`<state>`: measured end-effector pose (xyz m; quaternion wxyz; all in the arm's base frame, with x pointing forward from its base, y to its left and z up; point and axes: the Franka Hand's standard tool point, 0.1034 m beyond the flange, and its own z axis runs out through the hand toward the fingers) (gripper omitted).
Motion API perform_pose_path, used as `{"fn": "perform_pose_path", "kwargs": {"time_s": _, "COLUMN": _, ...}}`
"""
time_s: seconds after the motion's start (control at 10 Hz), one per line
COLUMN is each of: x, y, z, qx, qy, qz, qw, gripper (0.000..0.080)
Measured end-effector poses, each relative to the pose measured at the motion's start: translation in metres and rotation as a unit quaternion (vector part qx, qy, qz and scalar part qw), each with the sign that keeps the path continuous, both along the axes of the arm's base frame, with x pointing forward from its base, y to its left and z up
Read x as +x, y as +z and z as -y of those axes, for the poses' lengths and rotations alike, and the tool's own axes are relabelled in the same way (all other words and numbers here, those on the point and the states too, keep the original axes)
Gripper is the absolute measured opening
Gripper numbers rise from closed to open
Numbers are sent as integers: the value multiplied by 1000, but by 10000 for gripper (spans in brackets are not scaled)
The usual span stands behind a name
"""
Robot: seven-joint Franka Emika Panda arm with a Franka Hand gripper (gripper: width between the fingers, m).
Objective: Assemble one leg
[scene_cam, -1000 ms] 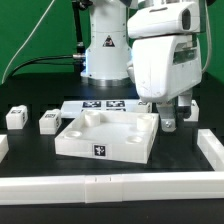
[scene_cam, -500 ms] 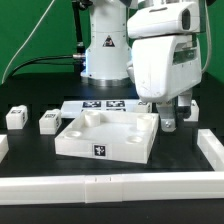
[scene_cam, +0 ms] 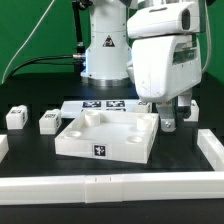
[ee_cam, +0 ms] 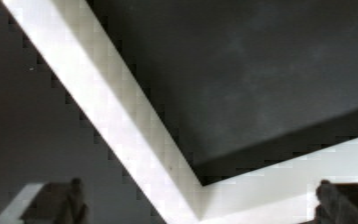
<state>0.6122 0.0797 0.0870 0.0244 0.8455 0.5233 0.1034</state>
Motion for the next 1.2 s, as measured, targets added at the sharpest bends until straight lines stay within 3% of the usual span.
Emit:
{"fn": "perform_pose_path", "kwargs": {"time_s": 0.2, "x": -16, "y": -6, "z": 8, "qx": -14, "qy": 56, "qz": -1, "qw": 998, "gripper": 650}}
{"fn": "perform_pose_path", "kwargs": {"time_s": 0.3, "x": -29, "y": -4, "z": 9, "qx": -23, "qy": 75, "qz": -13, "qw": 997, "gripper": 650}}
{"fn": "perform_pose_path", "kwargs": {"time_s": 0.4, "x": -31, "y": 7, "z": 6, "qx": -35, "qy": 94, "qz": -20, "qw": 995, "gripper": 650}}
{"fn": "perform_pose_path", "kwargs": {"time_s": 0.6, "x": -42, "y": 6, "z": 16, "qx": -51, "qy": 112, "qz": -41, "qw": 992, "gripper": 650}}
{"fn": "perform_pose_path", "kwargs": {"time_s": 1.0, "x": -43, "y": 4, "z": 16, "qx": -51, "qy": 110, "qz": -42, "qw": 992, "gripper": 650}}
{"fn": "perform_pose_path", "kwargs": {"time_s": 1.1, "x": -49, "y": 0, "z": 20, "qx": -50, "qy": 109, "qz": -38, "qw": 992, "gripper": 650}}
{"fn": "perform_pose_path", "kwargs": {"time_s": 1.2, "x": -67, "y": -4, "z": 26, "qx": -51, "qy": 113, "qz": -40, "qw": 992, "gripper": 650}}
